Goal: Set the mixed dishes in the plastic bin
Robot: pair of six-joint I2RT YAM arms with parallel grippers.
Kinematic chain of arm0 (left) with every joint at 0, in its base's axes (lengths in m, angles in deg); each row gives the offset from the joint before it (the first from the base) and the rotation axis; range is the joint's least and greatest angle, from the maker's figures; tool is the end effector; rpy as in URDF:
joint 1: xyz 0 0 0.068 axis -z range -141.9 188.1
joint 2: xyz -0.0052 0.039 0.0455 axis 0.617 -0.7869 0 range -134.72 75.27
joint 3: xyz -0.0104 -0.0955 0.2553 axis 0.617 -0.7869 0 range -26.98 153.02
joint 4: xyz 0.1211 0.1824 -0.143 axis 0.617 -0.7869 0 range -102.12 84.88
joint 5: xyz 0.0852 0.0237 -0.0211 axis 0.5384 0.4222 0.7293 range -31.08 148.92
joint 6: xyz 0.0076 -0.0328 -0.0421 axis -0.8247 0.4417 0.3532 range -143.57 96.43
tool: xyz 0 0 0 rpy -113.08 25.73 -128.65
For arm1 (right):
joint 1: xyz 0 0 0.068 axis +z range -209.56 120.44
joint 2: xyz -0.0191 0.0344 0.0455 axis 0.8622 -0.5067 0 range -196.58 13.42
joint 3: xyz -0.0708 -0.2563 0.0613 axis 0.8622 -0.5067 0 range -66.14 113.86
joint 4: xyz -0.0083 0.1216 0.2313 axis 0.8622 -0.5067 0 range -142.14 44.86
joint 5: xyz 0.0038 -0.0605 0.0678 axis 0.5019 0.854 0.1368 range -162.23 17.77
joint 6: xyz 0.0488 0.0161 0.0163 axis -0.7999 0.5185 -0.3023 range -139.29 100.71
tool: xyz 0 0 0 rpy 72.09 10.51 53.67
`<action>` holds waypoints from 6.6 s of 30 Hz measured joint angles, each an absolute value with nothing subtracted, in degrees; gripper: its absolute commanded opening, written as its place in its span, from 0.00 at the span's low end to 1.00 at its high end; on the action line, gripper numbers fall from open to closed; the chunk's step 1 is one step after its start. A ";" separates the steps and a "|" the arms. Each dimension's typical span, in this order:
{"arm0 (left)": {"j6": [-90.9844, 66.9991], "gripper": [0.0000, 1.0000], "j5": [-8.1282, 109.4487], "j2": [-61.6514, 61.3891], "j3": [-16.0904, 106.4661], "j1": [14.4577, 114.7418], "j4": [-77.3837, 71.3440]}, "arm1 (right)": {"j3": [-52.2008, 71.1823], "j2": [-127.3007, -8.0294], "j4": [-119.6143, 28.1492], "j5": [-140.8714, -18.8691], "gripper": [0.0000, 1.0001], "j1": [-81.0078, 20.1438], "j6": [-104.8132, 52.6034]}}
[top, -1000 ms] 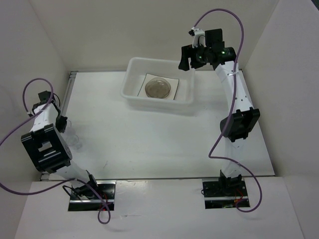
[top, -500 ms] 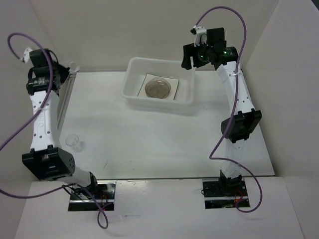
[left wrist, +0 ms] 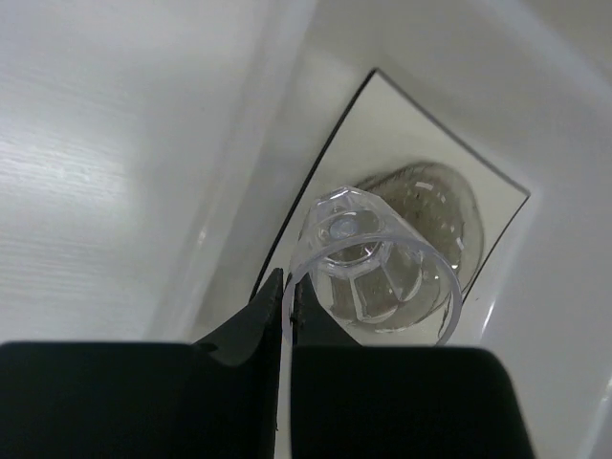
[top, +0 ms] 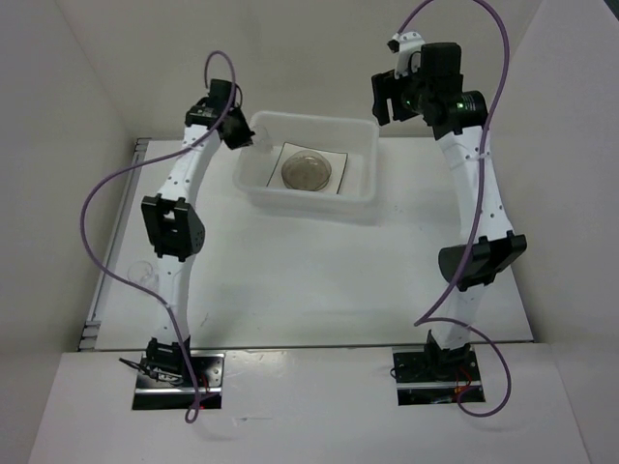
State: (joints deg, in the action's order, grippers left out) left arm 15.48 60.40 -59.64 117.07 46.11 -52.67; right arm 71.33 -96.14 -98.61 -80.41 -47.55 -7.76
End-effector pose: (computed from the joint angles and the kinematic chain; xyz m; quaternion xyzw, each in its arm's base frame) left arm 0.5197 -0.0721 0.3305 -0.2463 0.8660 -0.1631 0.4036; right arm 0.3857 0.0871 0.4829 -0.2093 0.8183 0.0626 0.5316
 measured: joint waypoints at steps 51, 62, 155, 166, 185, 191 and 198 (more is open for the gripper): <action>11.39 0.00 75.06 -55.57 116.06 67.53 -60.87 | 57.82 -86.94 -97.87 -76.28 0.82 -47.55 -5.27; 14.34 0.00 63.41 -82.91 145.26 68.23 -59.54 | 57.05 -86.13 -97.82 -75.08 0.82 -47.55 -4.02; 20.37 0.82 83.26 -11.36 34.93 26.64 -54.29 | 54.28 -85.28 -95.33 -75.39 0.83 -47.55 -1.42; 18.62 0.36 81.62 -16.60 34.71 26.51 -51.76 | 53.27 -84.95 -95.33 -74.23 0.84 -47.55 -1.05; 15.32 0.00 74.08 -15.92 50.53 30.13 -53.74 | 52.62 -84.51 -95.29 -72.98 0.84 -47.55 -0.68; 15.21 0.00 67.46 -22.81 79.49 37.54 -51.23 | 52.16 -84.38 -95.09 -72.39 0.84 -47.55 -0.59; 11.93 0.00 57.93 -45.60 107.93 51.05 -47.14 | 41.40 -79.53 -93.54 -70.97 0.84 -47.68 -0.55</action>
